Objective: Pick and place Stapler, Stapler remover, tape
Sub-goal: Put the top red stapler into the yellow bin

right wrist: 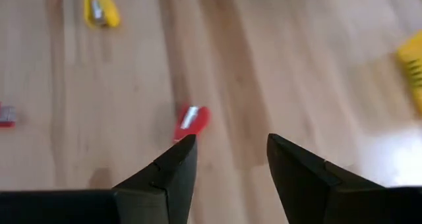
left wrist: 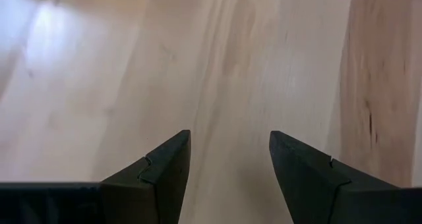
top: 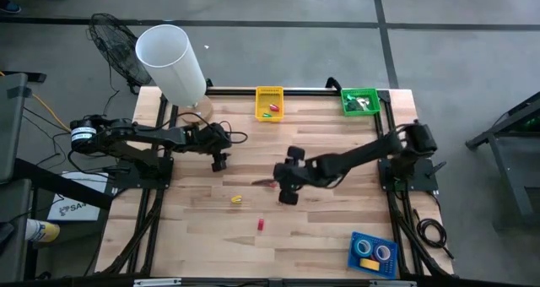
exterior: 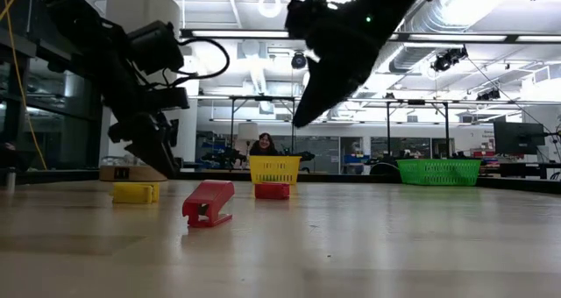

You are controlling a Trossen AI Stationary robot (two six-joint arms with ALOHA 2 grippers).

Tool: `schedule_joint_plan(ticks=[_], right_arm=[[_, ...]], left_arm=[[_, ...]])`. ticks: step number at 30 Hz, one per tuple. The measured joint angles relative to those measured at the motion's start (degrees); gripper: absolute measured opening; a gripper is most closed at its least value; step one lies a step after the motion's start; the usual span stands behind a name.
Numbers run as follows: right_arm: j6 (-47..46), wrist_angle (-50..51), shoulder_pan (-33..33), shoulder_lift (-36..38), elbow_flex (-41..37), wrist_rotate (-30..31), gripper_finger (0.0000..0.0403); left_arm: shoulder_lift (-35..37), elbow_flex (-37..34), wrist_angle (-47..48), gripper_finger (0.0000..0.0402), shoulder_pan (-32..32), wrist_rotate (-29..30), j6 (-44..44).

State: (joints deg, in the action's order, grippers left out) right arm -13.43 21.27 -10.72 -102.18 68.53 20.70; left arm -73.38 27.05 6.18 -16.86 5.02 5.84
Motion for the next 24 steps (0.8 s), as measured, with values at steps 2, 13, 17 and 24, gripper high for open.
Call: schedule_joint_plan(ticks=[2,13,17,24], right_arm=[[-1.37,-1.3,-1.0,-1.77,0.0,0.03,0.0175],[-10.97,-6.09,-5.58,-8.97,-0.02,9.02,0.0175],[-14.43,-6.39,-6.55,-10.66,-0.02,9.43,0.0175],[-19.79,-8.1,-8.39,-13.43,-0.02,9.76,0.0175]], left_arm=[[0.0,-0.1,0.93,0.0202,0.0,-0.02,-2.04],[0.22,-4.57,-0.32,0.0202,0.0,-0.42,-13.52],[0.22,-5.53,-0.63,0.0202,-0.01,-2.23,-15.97],[0.17,-5.94,-1.12,0.0202,-0.03,-3.16,-18.16]])
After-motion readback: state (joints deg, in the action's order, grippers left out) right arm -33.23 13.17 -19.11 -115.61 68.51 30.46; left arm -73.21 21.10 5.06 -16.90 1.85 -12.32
